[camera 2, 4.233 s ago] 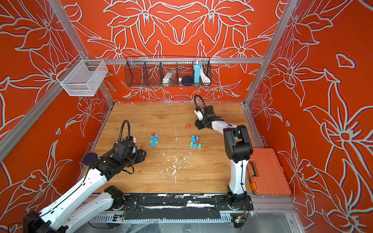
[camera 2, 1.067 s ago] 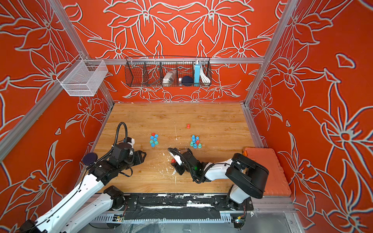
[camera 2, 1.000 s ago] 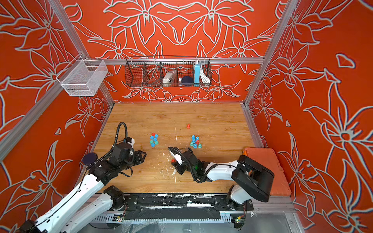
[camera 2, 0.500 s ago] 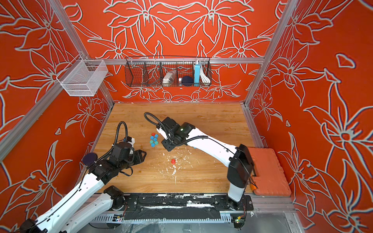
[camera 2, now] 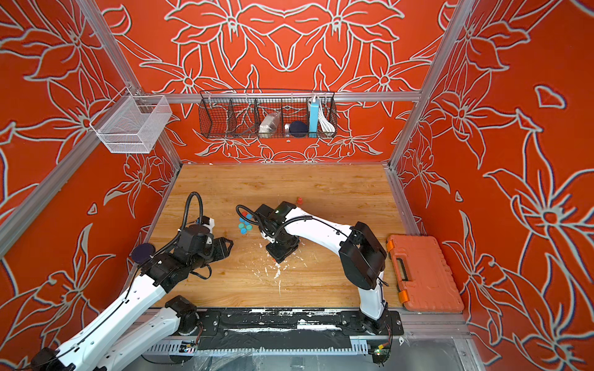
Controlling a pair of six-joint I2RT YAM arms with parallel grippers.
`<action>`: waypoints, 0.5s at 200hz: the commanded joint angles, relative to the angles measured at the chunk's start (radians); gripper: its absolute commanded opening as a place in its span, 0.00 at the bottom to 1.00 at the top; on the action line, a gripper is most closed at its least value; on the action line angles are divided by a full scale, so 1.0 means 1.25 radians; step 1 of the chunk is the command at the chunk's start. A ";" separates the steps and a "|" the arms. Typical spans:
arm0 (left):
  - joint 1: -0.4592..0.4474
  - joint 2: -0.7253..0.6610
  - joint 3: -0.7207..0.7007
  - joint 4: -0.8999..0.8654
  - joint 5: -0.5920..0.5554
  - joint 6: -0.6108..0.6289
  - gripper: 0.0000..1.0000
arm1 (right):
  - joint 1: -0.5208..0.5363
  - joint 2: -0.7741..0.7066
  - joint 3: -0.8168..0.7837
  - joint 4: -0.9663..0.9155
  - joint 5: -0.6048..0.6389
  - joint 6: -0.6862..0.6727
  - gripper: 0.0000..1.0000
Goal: Close the stamp cap
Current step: Pick up the stamp from the center of the board.
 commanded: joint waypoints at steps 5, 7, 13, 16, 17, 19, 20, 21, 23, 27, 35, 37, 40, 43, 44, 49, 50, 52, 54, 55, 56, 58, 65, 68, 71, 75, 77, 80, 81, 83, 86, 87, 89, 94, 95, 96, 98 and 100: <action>0.007 0.003 0.018 -0.006 -0.010 0.005 0.47 | 0.001 0.039 -0.001 0.034 0.001 0.040 0.45; 0.007 0.004 0.018 -0.006 -0.010 0.005 0.47 | 0.001 0.041 -0.001 0.037 0.001 0.041 0.45; 0.007 0.003 0.018 -0.008 -0.010 0.006 0.47 | 0.001 0.046 0.002 0.044 0.006 0.043 0.46; 0.007 0.002 0.017 -0.008 -0.010 0.006 0.47 | 0.001 0.048 0.003 0.045 0.008 0.045 0.46; 0.007 0.002 0.018 -0.008 -0.010 0.006 0.47 | 0.001 0.049 0.003 0.046 0.009 0.046 0.46; 0.007 0.002 0.018 -0.008 -0.010 0.006 0.47 | 0.000 0.051 0.005 0.046 0.009 0.045 0.46; 0.007 0.002 0.018 -0.008 -0.010 0.007 0.47 | 0.001 0.051 0.005 0.047 0.009 0.045 0.46; 0.007 0.002 0.018 -0.008 -0.010 0.007 0.47 | 0.001 0.052 0.006 0.047 0.009 0.045 0.46; 0.007 0.002 0.017 -0.008 -0.010 0.007 0.47 | 0.001 0.054 0.006 0.047 0.010 0.045 0.46; 0.007 0.002 0.018 -0.009 -0.011 0.007 0.47 | 0.001 0.059 0.009 0.048 0.011 0.045 0.46; 0.006 0.002 0.018 -0.009 -0.011 0.006 0.47 | 0.001 0.069 0.014 0.047 0.016 0.046 0.47; 0.006 0.002 0.018 -0.009 -0.011 0.006 0.47 | 0.001 0.071 0.015 0.047 0.017 0.046 0.47; 0.007 0.002 0.018 -0.010 -0.011 0.007 0.47 | 0.001 0.074 0.016 0.047 0.018 0.047 0.47; 0.007 0.002 0.018 -0.010 -0.011 0.007 0.47 | 0.001 0.077 0.016 0.047 0.019 0.048 0.47; 0.006 0.002 0.018 -0.010 -0.011 0.007 0.47 | 0.001 0.078 0.016 0.047 0.020 0.048 0.47; 0.007 0.002 0.018 -0.010 -0.011 0.006 0.47 | 0.001 0.081 0.016 0.047 0.027 0.052 0.47; 0.006 0.001 0.019 -0.011 -0.011 0.006 0.47 | 0.000 0.081 0.016 0.047 0.028 0.053 0.47; 0.007 0.001 0.018 -0.011 -0.011 0.007 0.47 | 0.001 0.082 0.015 0.047 0.029 0.054 0.47; 0.007 0.001 0.019 -0.011 -0.011 0.007 0.47 | 0.001 0.082 0.015 0.065 0.031 0.054 0.47; 0.007 0.001 0.019 -0.011 -0.011 0.006 0.47 | 0.001 0.082 0.015 0.069 0.031 0.055 0.47; 0.007 0.001 0.019 -0.011 -0.011 0.006 0.47 | 0.001 0.082 0.014 0.071 0.032 0.055 0.47; 0.007 0.001 0.019 -0.013 -0.012 0.006 0.47 | 0.001 0.082 0.013 0.074 0.033 0.057 0.47; 0.007 0.000 0.018 -0.014 -0.013 0.007 0.47 | 0.000 0.082 0.011 0.082 0.036 0.060 0.47; 0.007 -0.001 0.019 -0.015 -0.013 0.007 0.47 | 0.000 0.082 0.011 0.084 0.037 0.061 0.47; 0.007 -0.001 0.019 -0.015 -0.013 0.006 0.47 | 0.001 0.083 0.011 0.086 0.038 0.063 0.47; 0.007 -0.002 0.018 -0.016 -0.014 0.006 0.47 | 0.001 0.083 0.012 0.088 0.040 0.063 0.47; 0.007 -0.002 0.017 -0.016 -0.014 0.007 0.47 | 0.001 0.084 0.012 0.088 0.042 0.064 0.47; 0.007 -0.004 0.017 -0.016 -0.015 0.007 0.47 | 0.001 0.086 0.013 0.089 0.044 0.065 0.47; 0.007 -0.004 0.017 -0.016 -0.015 0.006 0.47 | 0.001 0.086 0.013 0.089 0.044 0.065 0.47; 0.007 -0.004 0.017 -0.016 -0.015 0.007 0.47 | 0.000 0.088 0.014 0.089 0.044 0.066 0.47; 0.006 -0.004 0.017 -0.016 -0.015 0.006 0.47 | 0.000 0.088 0.014 0.090 0.043 0.066 0.47; 0.007 -0.004 0.017 -0.017 -0.015 0.007 0.47 | 0.000 0.089 0.015 0.090 0.043 0.066 0.47; 0.007 -0.004 0.017 -0.017 -0.015 0.007 0.47 | 0.000 0.091 0.016 0.090 0.043 0.066 0.47; 0.007 -0.004 0.017 -0.018 -0.015 0.007 0.47 | 0.000 0.092 0.018 0.091 0.042 0.068 0.47; 0.007 -0.005 0.017 -0.018 -0.015 0.007 0.47 | 0.001 0.093 0.018 0.092 0.042 0.069 0.47; 0.007 -0.004 0.016 -0.018 -0.015 0.006 0.47 | 0.001 0.093 0.018 0.092 0.043 0.069 0.47; 0.006 -0.004 0.017 -0.018 -0.015 0.007 0.47 | 0.000 0.094 0.018 0.094 0.043 0.070 0.47; 0.007 -0.004 0.017 -0.018 -0.015 0.005 0.47 | 0.001 0.094 0.018 0.095 0.043 0.071 0.47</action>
